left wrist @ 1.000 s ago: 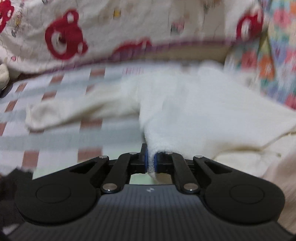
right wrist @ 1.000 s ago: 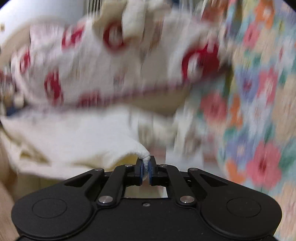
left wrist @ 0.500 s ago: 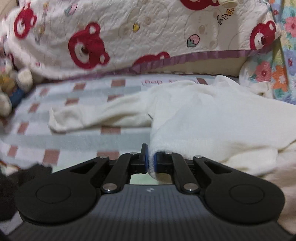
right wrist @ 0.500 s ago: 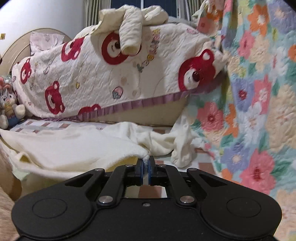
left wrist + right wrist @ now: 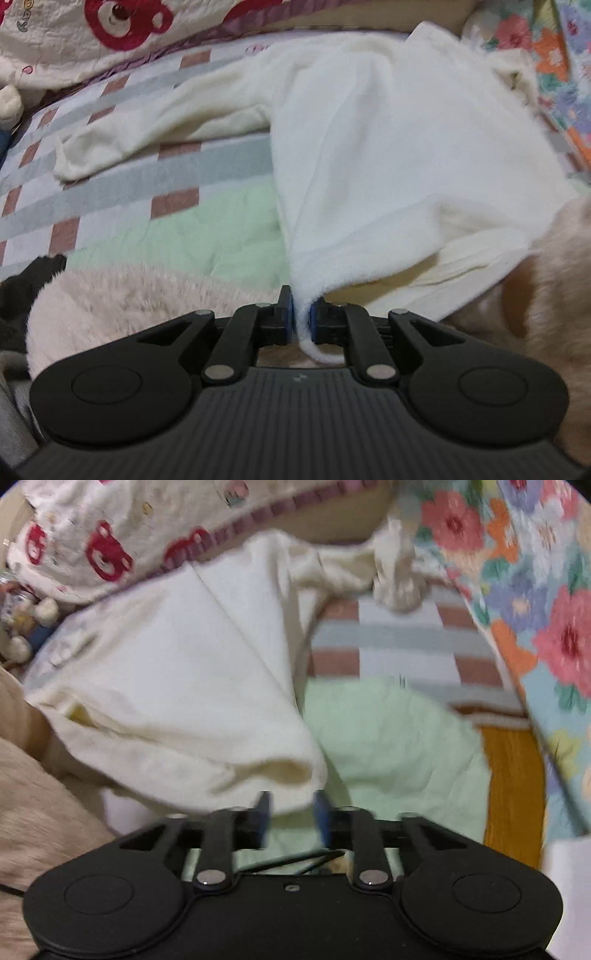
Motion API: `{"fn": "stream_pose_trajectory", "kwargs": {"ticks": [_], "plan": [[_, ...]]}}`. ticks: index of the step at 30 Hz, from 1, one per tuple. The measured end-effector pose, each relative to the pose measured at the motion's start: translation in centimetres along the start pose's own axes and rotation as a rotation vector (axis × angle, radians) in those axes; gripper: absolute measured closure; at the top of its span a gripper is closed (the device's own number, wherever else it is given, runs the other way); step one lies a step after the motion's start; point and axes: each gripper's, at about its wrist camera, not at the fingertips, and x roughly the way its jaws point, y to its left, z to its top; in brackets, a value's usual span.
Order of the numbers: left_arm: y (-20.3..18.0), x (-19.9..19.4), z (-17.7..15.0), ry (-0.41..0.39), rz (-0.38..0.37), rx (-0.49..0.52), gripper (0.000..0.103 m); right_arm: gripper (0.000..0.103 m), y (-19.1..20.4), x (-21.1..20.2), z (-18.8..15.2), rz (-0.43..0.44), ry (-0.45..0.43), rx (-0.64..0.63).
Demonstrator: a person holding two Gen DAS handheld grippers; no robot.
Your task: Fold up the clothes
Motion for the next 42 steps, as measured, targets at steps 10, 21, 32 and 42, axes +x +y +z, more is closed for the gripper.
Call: {"fn": "stream_pose_trajectory", "kwargs": {"ticks": [10, 21, 32, 42], "plan": [[3.1, -2.1, 6.5, -0.207, -0.036, -0.128, 0.06, 0.044, 3.0, 2.4, 10.8, 0.116, -0.321, -0.126], [9.6, 7.9, 16.1, -0.242, -0.011, -0.347, 0.057, 0.036, 19.0, 12.8, 27.8, 0.238, -0.399, -0.506], [10.4, 17.8, 23.0, -0.25, -0.13, -0.224, 0.047, 0.032, 18.3, 29.2, 41.9, -0.076, 0.096, -0.462], [7.8, 26.1, 32.0, -0.215, -0.318, -0.231, 0.047, 0.032, 10.3, 35.1, 42.2, -0.076, 0.269, -0.279]]}}
